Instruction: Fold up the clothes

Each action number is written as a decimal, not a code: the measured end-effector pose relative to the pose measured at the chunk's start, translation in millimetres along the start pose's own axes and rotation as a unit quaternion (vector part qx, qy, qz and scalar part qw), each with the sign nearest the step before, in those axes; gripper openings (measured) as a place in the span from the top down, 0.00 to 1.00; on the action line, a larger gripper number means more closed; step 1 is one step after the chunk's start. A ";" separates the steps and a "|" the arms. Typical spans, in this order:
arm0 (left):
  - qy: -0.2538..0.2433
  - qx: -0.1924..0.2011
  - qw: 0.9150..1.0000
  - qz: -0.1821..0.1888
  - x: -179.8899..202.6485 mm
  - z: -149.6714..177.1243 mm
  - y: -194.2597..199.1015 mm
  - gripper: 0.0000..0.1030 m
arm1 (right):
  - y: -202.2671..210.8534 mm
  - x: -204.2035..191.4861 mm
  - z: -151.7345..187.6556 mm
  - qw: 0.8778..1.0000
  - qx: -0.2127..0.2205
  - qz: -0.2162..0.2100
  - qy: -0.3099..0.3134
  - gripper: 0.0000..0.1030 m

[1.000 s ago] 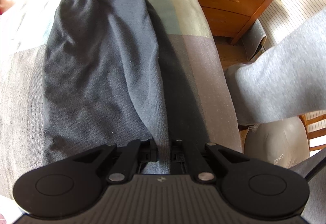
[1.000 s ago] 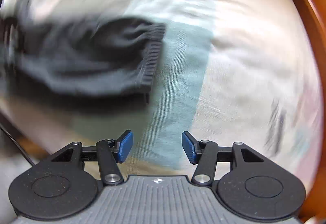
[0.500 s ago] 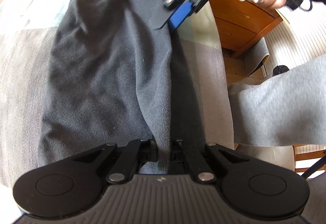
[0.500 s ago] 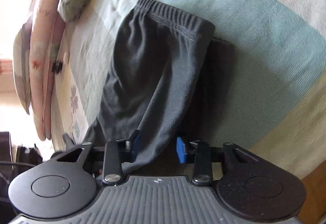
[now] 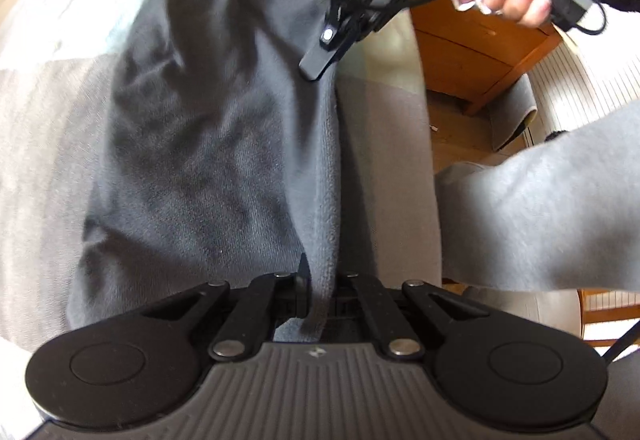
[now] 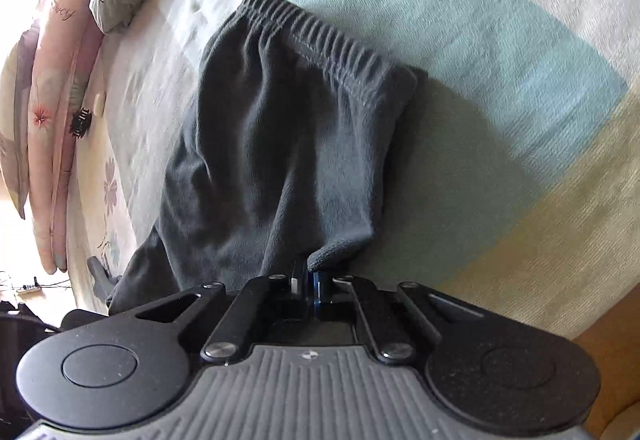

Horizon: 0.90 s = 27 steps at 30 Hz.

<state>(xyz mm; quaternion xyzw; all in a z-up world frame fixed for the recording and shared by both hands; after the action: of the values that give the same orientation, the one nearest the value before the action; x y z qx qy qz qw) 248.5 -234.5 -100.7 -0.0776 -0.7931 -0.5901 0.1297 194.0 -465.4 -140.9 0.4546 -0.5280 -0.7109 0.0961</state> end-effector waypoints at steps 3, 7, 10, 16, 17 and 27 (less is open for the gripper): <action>0.004 0.002 1.000 0.006 -4.2 -2.9 -5.9 0.99 | 8.0 0.5 -3.4 1.000 0.007 0.005 0.004 0.91; 0.044 0.012 0.999 0.015 -9.5 1.3 4.7 0.85 | 29.7 6.2 -10.3 0.999 0.044 0.010 -0.003 0.84; 0.079 0.020 0.996 0.020 -14.6 5.8 14.2 0.67 | 45.8 10.7 -15.7 0.997 0.071 0.014 -0.009 0.78; 0.119 0.019 0.993 0.015 -17.3 26.5 37.2 0.60 | 50.7 26.6 -32.3 0.994 0.097 0.033 -0.030 0.78; 0.127 0.017 0.992 0.010 -18.8 31.5 43.4 0.59 | 54.4 23.3 -31.6 0.994 0.101 0.041 -0.021 0.78; 0.205 0.000 0.978 -0.037 -33.5 81.6 105.9 0.58 | 96.0 -38.4 -47.4 0.963 0.174 0.116 0.169 0.76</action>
<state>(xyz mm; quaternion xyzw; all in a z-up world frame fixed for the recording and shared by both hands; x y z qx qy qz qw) 300.4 -124.6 -35.7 0.0739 -0.7521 -0.5978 0.2675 218.3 -513.9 -41.0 0.5134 -0.6687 -0.5049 0.1851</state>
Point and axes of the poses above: each gripper's, at about its wrist camera, not at the fingertips, and y roughly against the way its jaws point, x to its right, z to its underside, the point moved 3 cm from there along -y, roughly the way its jaws point, and after that the axes turned 5 degrees about z, right-handed, at the moved point
